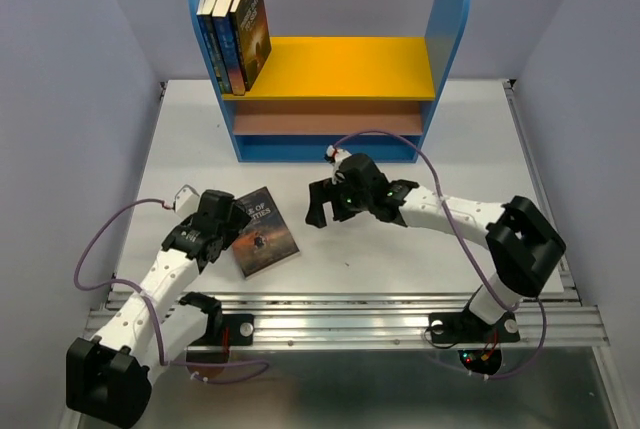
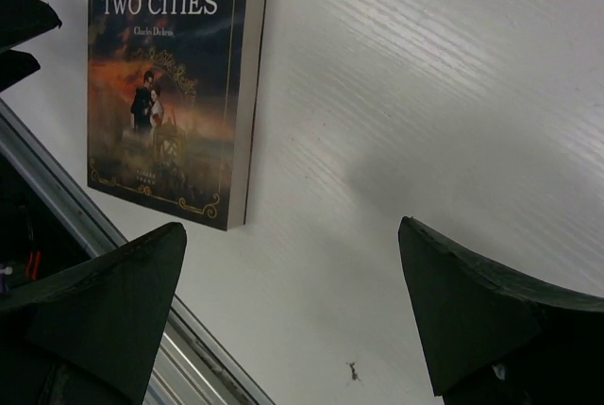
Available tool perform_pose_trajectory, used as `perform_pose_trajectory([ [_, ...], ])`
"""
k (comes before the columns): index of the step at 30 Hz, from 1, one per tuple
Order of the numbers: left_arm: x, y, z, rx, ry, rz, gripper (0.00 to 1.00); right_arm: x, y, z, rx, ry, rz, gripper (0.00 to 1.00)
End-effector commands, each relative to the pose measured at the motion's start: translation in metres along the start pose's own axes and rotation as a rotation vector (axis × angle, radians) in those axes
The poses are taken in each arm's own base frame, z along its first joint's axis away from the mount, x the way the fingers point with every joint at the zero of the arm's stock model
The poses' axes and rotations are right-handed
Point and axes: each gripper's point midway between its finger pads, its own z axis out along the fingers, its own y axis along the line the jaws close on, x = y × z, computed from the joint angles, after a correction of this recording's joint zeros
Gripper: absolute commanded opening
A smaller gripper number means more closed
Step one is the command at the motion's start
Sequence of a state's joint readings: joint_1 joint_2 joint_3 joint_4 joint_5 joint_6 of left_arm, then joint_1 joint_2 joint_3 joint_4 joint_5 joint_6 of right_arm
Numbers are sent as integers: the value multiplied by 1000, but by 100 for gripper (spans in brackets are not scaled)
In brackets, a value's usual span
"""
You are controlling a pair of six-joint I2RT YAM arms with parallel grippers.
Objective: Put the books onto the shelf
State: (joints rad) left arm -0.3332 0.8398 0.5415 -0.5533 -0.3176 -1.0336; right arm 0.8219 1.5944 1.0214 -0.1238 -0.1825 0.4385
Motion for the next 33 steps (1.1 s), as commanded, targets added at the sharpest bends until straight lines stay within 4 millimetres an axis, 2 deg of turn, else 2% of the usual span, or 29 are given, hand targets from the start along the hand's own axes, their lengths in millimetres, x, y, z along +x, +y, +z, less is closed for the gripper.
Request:
perform_pose_trajectory([
  [1, -8, -6, 12, 67, -33, -80, 99, -41, 23, 21, -47, -110, 4, 100],
  [2, -9, -13, 16, 107, -34, -98, 99, -45, 32, 27, -75, -129, 6, 100],
  [3, 4, -9, 23, 114, 19, -88, 99, -46, 32, 31, -78, -128, 15, 100],
  [4, 6, -8, 26, 117, 30, -98, 99, -46, 33, 35, -83, -124, 24, 100],
  [10, 0, 4, 35, 57, 9, -96, 99, -47, 48, 58, -132, -108, 54, 100],
  [12, 0, 3, 36, 75, 2, -90, 92, -47, 52, 67, -152, -91, 71, 100],
  [13, 1, 3, 36, 78, 3, -85, 87, -42, 58, 72, -161, -78, 67, 100],
  [14, 1, 3, 36, 83, 6, -72, 79, -46, 60, 74, -161, -78, 65, 100],
  [16, 6, 3, 38, 91, 24, -59, 73, -39, 59, 84, -145, -58, 68, 100],
  [22, 5, 5, 42, 56, 31, -31, 73, -34, 52, 103, -118, -30, 120, 100],
  [29, 4, 7, 48, 19, 33, -6, 72, -27, 62, 117, -154, 4, 163, 100],
  [33, 7, 1, 51, 46, 52, 2, 66, -20, 67, 120, -189, 38, 176, 100],
])
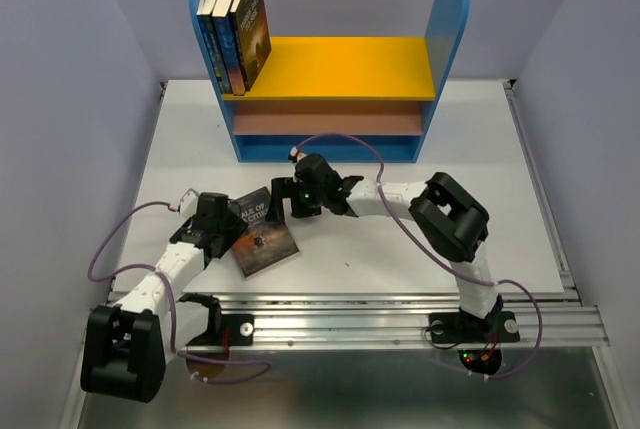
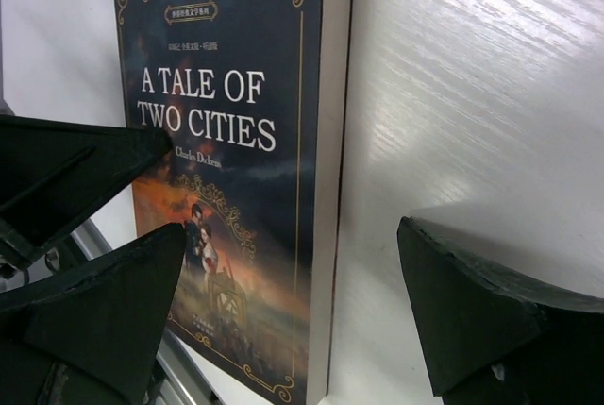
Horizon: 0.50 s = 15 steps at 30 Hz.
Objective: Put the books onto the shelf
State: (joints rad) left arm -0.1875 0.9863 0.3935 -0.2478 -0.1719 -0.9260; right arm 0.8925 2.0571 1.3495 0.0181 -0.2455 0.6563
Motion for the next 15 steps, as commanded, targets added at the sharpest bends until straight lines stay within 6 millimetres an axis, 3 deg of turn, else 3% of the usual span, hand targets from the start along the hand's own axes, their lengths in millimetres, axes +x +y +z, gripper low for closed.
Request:
perform_pose_trajectory([
  [1, -6, -14, 2, 44, -8, 19, 63, -10, 30, 4, -103, -12, 1, 100],
  [5, -3, -18, 7, 50, 14, 23, 42, -4, 41, 6, -145, 26, -8, 96],
  [12, 6, -27, 4, 123, 50, 16, 33, 0, 69, 3, -228, 74, -26, 83],
  [15, 9, -29, 4, 140, 57, 5, 33, -15, 83, -10, -248, 35, -45, 81],
])
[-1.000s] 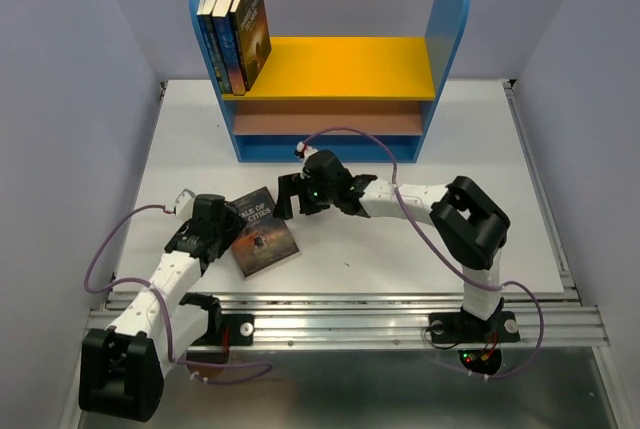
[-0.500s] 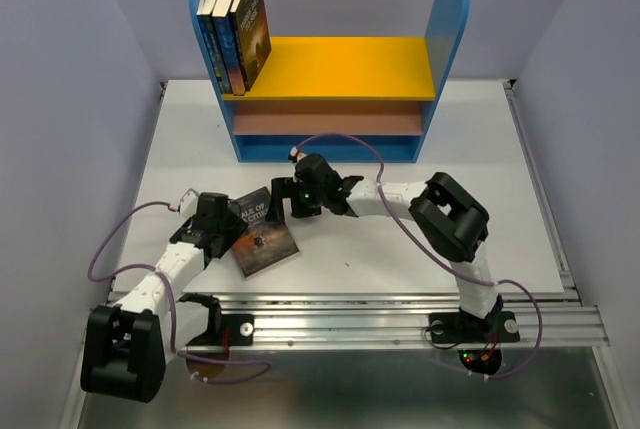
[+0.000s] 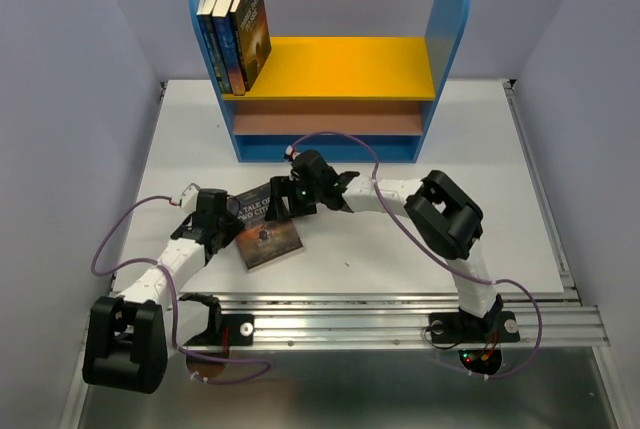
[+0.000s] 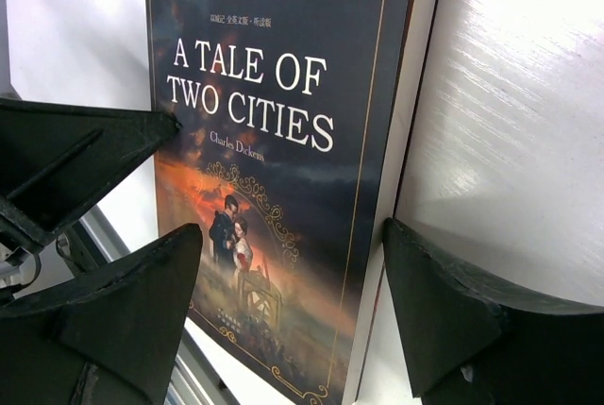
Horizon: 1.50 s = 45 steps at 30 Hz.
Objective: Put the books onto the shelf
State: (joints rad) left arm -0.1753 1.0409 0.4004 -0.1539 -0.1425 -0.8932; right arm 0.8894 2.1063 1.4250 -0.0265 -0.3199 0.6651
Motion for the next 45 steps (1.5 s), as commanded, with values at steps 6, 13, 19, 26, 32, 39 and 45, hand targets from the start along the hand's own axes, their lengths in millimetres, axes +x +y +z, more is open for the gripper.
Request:
perform_pose_trajectory([
  [6, 17, -18, -3, 108, 77, -14, 33, -27, 94, -34, -222, -69, -95, 80],
  [13, 19, -19, -3, 123, 87, -24, 32, -30, 102, -39, -246, -71, -99, 76],
  [19, 20, -19, -3, 128, 86, -30, 32, -19, 114, -38, -308, -24, -94, 73],
  [26, 26, -22, -3, 157, 110, -44, 32, -3, 99, -21, -292, 37, -45, 62],
  [32, 27, -22, -2, 166, 109, -45, 32, 10, 87, -9, -276, 85, -15, 52],
  [39, 28, -22, -2, 172, 111, -46, 32, 19, 80, 1, -249, 111, -3, 44],
  [45, 24, -25, -5, 181, 96, -47, 33, 9, 81, -6, -217, 60, -20, 21],
])
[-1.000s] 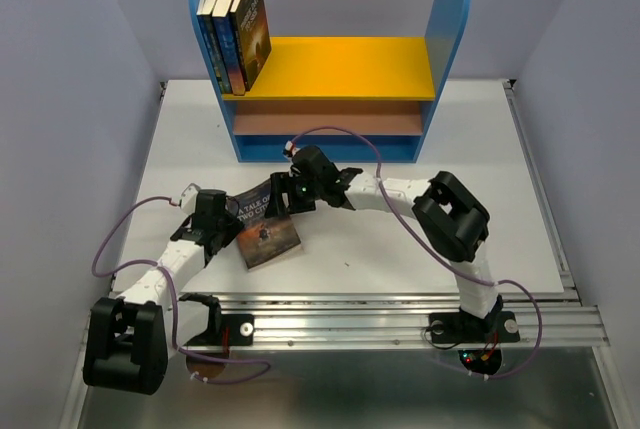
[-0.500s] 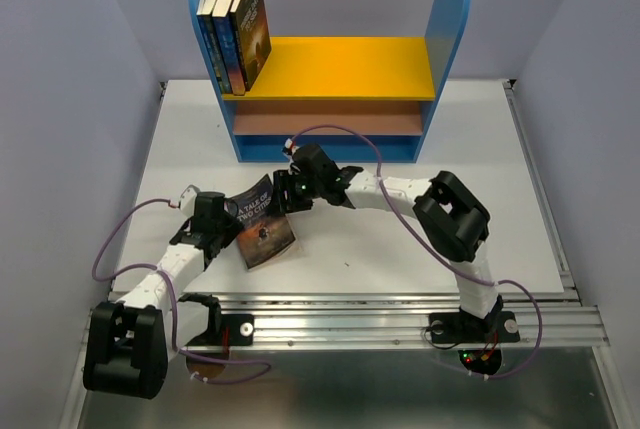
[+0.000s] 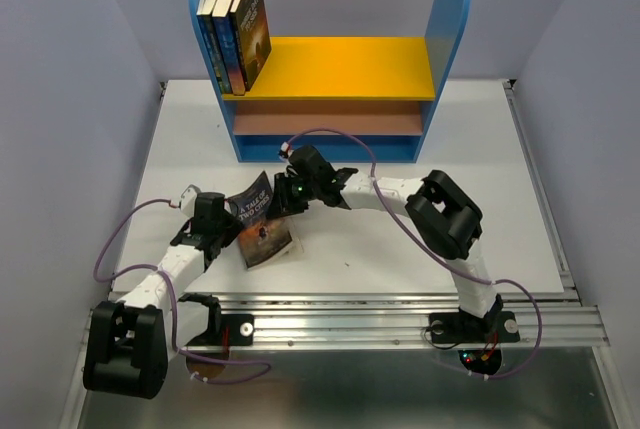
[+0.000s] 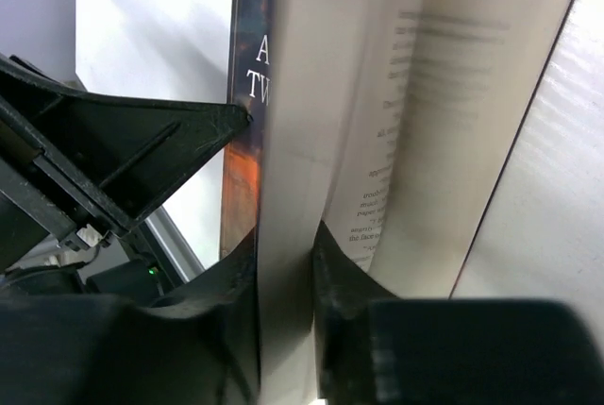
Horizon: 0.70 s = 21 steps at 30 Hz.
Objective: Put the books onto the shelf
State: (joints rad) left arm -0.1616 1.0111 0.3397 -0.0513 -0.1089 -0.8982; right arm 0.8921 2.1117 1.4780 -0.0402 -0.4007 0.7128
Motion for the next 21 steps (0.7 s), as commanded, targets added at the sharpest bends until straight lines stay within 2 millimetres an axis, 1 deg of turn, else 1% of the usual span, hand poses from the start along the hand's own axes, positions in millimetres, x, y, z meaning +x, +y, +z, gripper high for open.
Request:
perform_pose_trajectory([
  [1, 20, -24, -9, 119, 109, -22, 34, 14, 54, 1, -127, 27, -61, 14],
  [2, 17, -27, -11, 128, 101, -22, 38, 11, 55, -1, -123, 13, -68, 6],
  [3, 16, -30, -14, 139, 99, -11, 50, 9, 48, -2, -78, 3, -68, 1],
  [4, 10, -36, -19, 162, 81, -10, 59, 4, 52, -9, -75, -19, -80, 1],
  [5, 2, -45, -25, 186, 61, -8, 72, 2, 53, -12, -66, -34, -88, 1],
  [6, -7, -56, -36, 230, 34, 6, 78, -6, 58, -22, -61, -70, -106, 1],
  [7, -12, -61, -42, 249, 17, 10, 86, -9, 61, -28, -59, -89, -111, 1],
  [8, -17, -65, -48, 266, 1, 12, 99, -20, 58, -36, -39, -129, -112, 1],
  [9, -20, -68, -55, 280, -5, 21, 99, -28, 55, -45, -24, -160, -114, 1],
  [10, -29, -80, -69, 335, -37, 40, 99, -25, 51, -50, -6, -168, -115, 1],
  [11, -31, -85, -76, 360, -44, 49, 99, -39, 58, -71, -11, -221, -123, 1],
  [12, -33, -95, -88, 422, -44, 63, 99, -48, 54, -83, 13, -264, -126, 1],
  [13, -35, -103, -98, 467, -51, 90, 99, -49, 55, -92, 17, -283, -135, 1],
  [14, -36, -109, -105, 500, -52, 99, 99, -55, 52, -104, 29, -313, -133, 1],
  [15, -35, -120, -117, 574, -44, 114, 99, -62, 52, -127, 40, -365, -142, 1],
  [16, -36, -126, -124, 617, -46, 132, 99, -62, 55, -138, 38, -385, -156, 1],
  [17, -37, -133, -131, 657, -51, 152, 99, -67, 53, -151, 47, -416, -156, 1],
  [18, -37, -141, -139, 710, -51, 167, 99, -73, 54, -176, 48, -468, -165, 1],
  [20, -35, -151, -148, 788, -62, 227, 99, -77, 58, -200, 38, -515, -174, 1],
  [21, -31, -162, -158, 873, -46, 261, 99, -76, 64, -221, 18, -550, -186, 1],
])
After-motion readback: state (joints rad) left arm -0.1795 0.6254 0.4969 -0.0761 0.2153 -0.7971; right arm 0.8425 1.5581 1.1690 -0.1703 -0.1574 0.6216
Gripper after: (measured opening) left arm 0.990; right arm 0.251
